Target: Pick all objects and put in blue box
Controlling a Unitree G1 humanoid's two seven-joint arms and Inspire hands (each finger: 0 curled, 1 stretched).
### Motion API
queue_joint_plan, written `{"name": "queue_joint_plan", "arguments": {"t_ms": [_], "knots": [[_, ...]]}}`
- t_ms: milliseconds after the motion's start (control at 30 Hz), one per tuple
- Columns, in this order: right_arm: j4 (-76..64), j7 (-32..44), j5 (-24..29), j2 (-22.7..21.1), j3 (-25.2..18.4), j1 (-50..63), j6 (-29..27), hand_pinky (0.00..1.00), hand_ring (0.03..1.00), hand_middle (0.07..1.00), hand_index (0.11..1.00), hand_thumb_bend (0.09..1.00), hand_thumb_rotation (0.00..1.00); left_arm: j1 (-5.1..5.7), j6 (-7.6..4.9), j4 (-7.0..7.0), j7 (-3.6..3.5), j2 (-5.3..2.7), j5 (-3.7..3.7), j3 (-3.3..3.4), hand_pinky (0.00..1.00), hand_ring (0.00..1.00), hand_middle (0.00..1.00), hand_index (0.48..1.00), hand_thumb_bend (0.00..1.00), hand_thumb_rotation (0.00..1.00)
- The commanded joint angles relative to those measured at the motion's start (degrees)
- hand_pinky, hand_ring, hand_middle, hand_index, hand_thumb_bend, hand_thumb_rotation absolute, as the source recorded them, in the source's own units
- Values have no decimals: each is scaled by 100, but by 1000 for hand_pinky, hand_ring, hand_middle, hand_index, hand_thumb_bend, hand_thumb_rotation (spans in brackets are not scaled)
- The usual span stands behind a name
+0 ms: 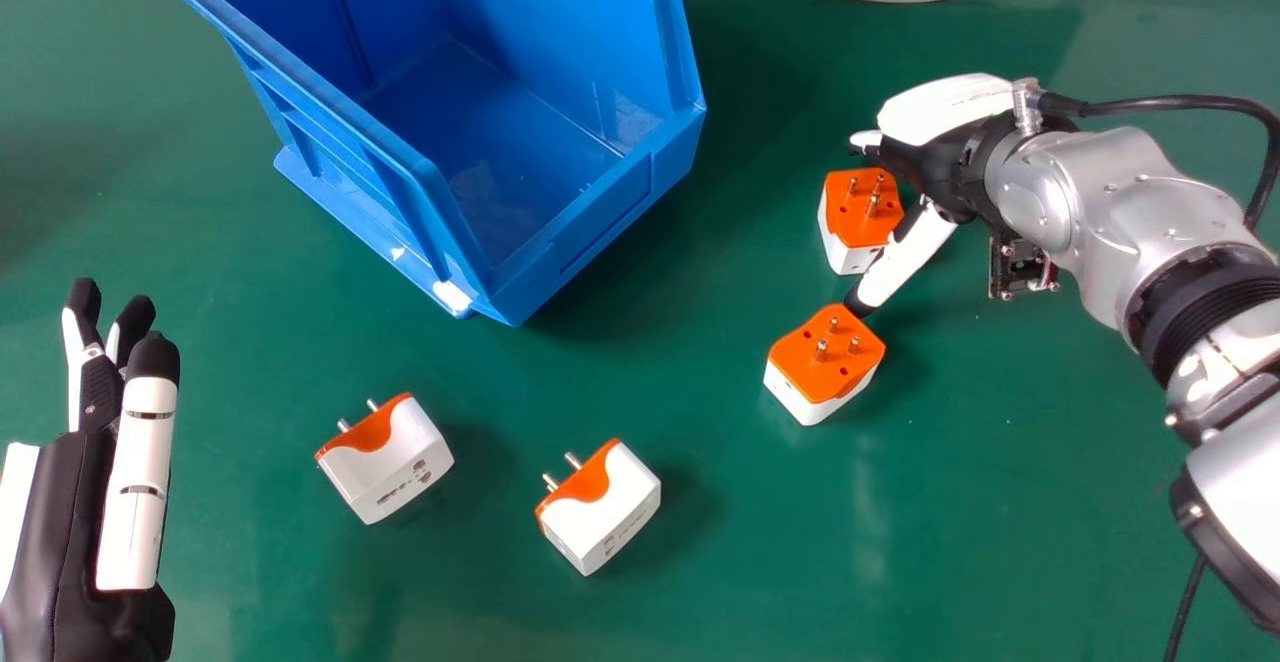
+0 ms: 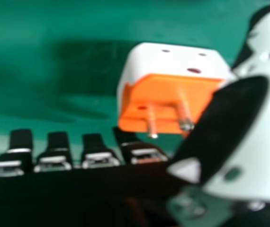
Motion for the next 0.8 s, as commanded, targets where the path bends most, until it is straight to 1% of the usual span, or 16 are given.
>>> {"name": "queue_joint_plan", "arguments": {"t_ms": [0,167,267,367,467,533,667,700,767], "knots": [[-54,-85,-8,-8,-18,-311,-34,913,970,984,936,687,554,59,-78,-108,45,-1,16,51,1000,1000,1000,1000,514,936],[-49,-159,-3,3,-21,-288,-64,910,969,978,927,678,557,101,-45,-178,83,-14,41,43,1000,1000,1000,1000,511,930],[-39,-182,-18,23,-2,-277,-65,910,967,976,923,676,559,125,-37,-186,101,-22,51,47,1000,1000,1000,1000,512,928],[-47,-191,-40,26,23,-276,-76,909,964,973,918,674,561,140,14,-233,121,-31,58,42,1000,1000,1000,1000,515,927],[-29,-216,-33,44,17,-269,-67,903,958,969,912,670,560,161,49,-268,138,-29,88,41,1000,1000,1000,1000,520,926],[-19,-251,-20,55,3,-252,-64,897,954,966,910,667,557,187,64,-302,139,-32,83,41,1000,1000,1000,1000,522,926],[31,-286,21,103,-30,-229,-13,890,949,963,908,661,548,221,95,-364,128,-30,41,34,1000,1000,1000,1000,523,926],[44,-280,35,116,-41,-227,10,864,929,945,897,644,508,233,92,-369,121,-25,33,37,1000,1000,1000,1000,528,924],[56,-275,51,129,-54,-225,35,858,924,941,894,640,499,248,85,-371,111,-21,22,43,1000,1000,1000,1000,529,924]]}}
